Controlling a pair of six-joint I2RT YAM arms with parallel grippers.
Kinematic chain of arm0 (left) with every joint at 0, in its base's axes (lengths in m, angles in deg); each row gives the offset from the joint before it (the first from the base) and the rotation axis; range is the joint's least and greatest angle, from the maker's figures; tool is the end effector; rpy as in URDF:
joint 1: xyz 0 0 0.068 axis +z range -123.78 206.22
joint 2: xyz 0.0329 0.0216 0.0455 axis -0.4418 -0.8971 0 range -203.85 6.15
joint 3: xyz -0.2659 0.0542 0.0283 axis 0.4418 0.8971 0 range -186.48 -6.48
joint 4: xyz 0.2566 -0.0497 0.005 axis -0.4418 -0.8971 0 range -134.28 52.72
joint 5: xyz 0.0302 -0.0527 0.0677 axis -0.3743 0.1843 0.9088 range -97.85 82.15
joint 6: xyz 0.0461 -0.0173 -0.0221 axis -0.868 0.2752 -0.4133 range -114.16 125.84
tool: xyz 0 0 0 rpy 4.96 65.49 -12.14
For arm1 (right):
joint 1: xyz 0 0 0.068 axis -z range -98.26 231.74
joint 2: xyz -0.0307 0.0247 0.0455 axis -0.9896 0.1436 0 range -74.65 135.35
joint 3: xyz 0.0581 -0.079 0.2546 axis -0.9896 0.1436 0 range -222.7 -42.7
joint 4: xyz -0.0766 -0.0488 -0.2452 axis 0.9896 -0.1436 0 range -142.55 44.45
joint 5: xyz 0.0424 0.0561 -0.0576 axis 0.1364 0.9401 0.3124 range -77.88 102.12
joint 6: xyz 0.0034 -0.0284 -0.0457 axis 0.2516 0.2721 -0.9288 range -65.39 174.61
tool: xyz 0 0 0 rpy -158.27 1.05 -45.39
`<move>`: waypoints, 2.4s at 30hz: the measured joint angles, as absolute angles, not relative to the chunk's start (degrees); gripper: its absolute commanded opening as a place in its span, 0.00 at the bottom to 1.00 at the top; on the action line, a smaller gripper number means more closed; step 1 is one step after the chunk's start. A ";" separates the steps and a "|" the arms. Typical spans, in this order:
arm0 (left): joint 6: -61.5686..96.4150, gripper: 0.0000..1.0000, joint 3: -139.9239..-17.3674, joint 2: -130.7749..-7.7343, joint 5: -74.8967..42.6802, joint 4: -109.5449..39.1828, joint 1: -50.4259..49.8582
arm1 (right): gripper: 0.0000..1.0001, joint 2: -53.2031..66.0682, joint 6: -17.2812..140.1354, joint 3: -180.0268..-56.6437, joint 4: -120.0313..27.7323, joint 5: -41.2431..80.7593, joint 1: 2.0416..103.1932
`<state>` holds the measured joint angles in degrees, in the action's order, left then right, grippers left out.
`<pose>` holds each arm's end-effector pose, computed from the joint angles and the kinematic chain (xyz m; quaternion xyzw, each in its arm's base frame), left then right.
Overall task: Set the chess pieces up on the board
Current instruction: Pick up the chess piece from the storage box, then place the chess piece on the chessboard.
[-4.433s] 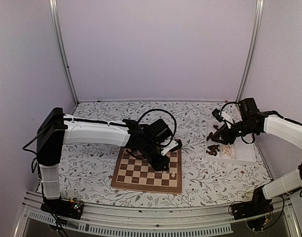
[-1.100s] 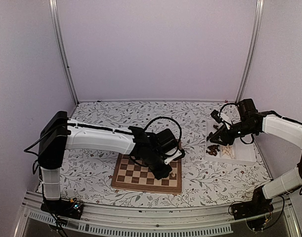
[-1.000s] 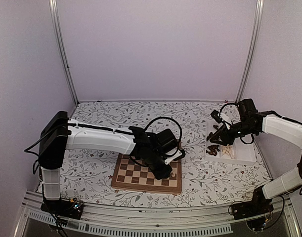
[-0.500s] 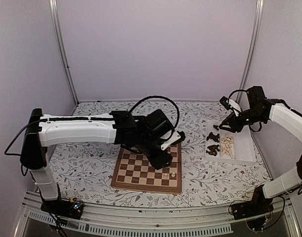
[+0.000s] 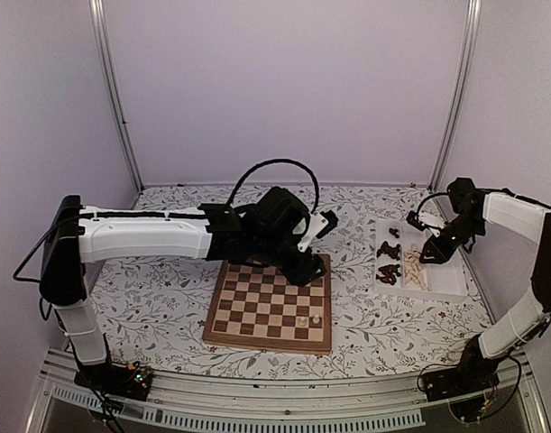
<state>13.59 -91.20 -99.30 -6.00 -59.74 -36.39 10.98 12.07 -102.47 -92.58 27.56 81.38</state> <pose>0.1944 -0.3730 0.2623 0.4170 0.8174 -0.2167 0.3333 0.2784 0.0112 0.2204 -0.3770 0.9047 0.0709 0.1854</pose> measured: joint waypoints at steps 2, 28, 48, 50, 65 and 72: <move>13.64 0.57 -91.01 -100.13 -6.35 -59.28 -36.39 | 0.28 11.59 10.23 -102.45 -92.56 26.40 81.38; 15.62 0.56 -89.92 -100.13 -7.18 -56.40 -36.00 | 0.15 25.25 2.04 -103.23 -89.69 28.02 81.32; 17.96 0.51 -90.55 -100.70 -9.93 -54.56 -35.91 | 0.06 19.33 1.71 -103.37 -91.95 33.50 81.32; 18.84 0.50 -91.47 -101.66 -10.44 -53.29 -35.91 | 0.06 17.97 2.14 -103.50 -92.80 34.12 81.32; 24.52 0.46 -102.26 -113.72 -14.61 -46.78 -35.93 | 0.07 11.24 7.37 -109.03 -100.84 48.32 68.51; 23.76 0.46 -105.00 -114.66 -16.45 -46.13 -36.46 | 0.07 12.13 8.99 -111.06 -102.37 52.93 63.81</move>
<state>23.76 -105.00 -114.66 -16.45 -46.13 -36.46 12.13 8.99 -111.06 -102.37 52.93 63.81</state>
